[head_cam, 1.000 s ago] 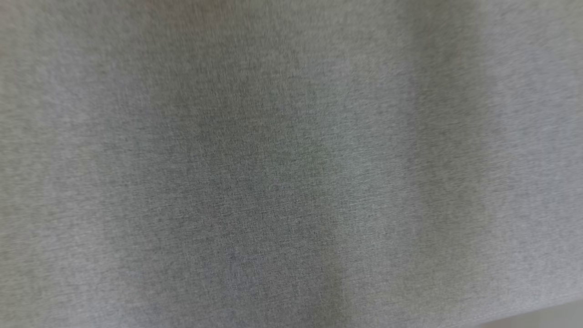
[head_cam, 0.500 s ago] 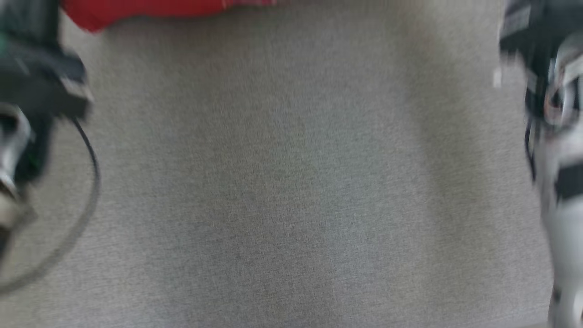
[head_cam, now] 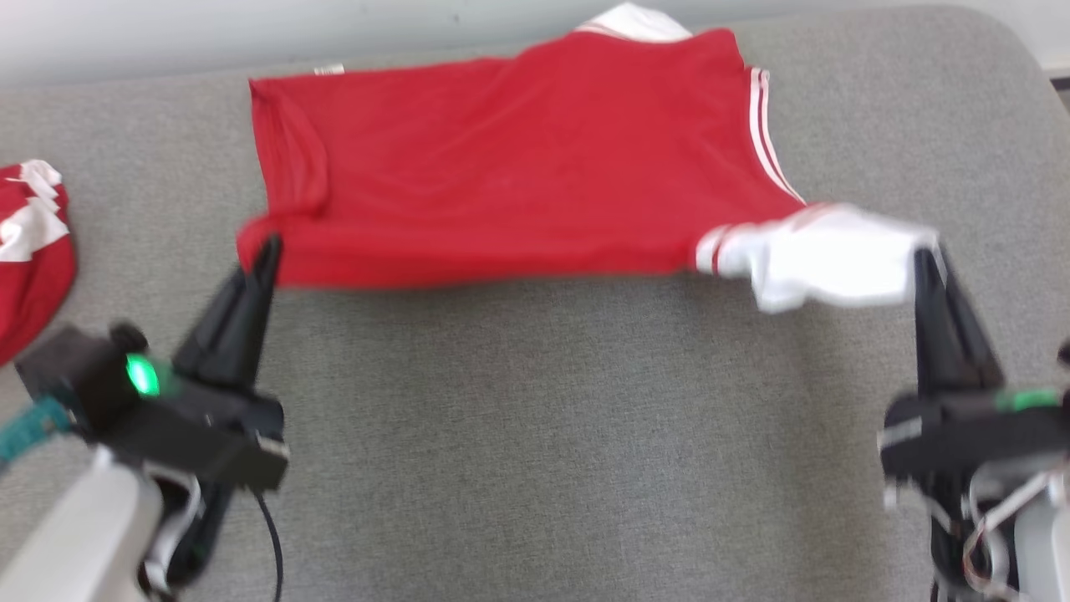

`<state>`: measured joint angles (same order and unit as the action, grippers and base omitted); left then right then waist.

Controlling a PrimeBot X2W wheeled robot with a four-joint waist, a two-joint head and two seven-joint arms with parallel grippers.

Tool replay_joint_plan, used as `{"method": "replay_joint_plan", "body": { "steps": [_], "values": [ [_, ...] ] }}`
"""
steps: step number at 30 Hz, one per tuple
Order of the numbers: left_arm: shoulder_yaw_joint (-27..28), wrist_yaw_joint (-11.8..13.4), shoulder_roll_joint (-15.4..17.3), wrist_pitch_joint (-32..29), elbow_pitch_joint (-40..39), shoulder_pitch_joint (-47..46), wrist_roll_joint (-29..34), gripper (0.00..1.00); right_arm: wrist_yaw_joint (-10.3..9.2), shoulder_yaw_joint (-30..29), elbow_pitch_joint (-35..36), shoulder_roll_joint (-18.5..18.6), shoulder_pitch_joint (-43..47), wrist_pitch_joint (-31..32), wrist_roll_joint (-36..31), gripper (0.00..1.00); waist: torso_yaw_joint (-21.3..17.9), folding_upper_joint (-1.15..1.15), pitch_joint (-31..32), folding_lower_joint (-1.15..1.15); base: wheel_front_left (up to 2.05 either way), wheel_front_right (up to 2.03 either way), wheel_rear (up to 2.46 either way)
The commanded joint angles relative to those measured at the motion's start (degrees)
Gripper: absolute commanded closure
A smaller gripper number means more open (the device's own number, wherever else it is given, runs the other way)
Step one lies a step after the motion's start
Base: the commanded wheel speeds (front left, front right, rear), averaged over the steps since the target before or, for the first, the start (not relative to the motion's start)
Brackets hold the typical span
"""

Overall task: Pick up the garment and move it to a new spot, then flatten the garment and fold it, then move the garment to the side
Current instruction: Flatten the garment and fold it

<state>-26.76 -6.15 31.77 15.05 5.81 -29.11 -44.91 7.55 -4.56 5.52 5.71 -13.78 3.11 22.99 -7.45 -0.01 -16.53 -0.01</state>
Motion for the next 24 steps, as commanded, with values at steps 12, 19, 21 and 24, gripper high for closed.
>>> {"method": "replay_joint_plan", "body": {
  "steps": [12,19,21,24],
  "values": [
    [4.39,-1.25,-5.70,0.18,-0.36,16.50,6.52,1.00,-0.14,-1.86,2.11,-2.45,16.45,0.75,0.39,1.00,1.06,0.01,3.96,0.01,0.00,0.00,0.00],
    [6.40,-1.28,-9.29,0.18,-0.73,25.49,8.96,1.00,-0.14,-2.60,0.72,-2.69,23.86,0.63,0.94,1.00,1.49,0.01,6.55,0.01,0.00,0.00,0.00],
    [7.49,-1.27,-10.22,0.18,-0.43,27.71,8.92,1.00,-0.14,-2.35,0.59,-2.73,25.84,0.80,0.67,1.00,1.51,0.01,7.35,0.01,0.00,0.00,0.00],
    [8.69,-1.28,-11.18,0.18,-0.40,30.58,9.74,1.00,-0.14,-2.68,0.33,-2.77,28.38,0.82,0.75,1.00,1.68,0.01,8.30,0.01,0.00,0.00,0.00]
  ]
}}
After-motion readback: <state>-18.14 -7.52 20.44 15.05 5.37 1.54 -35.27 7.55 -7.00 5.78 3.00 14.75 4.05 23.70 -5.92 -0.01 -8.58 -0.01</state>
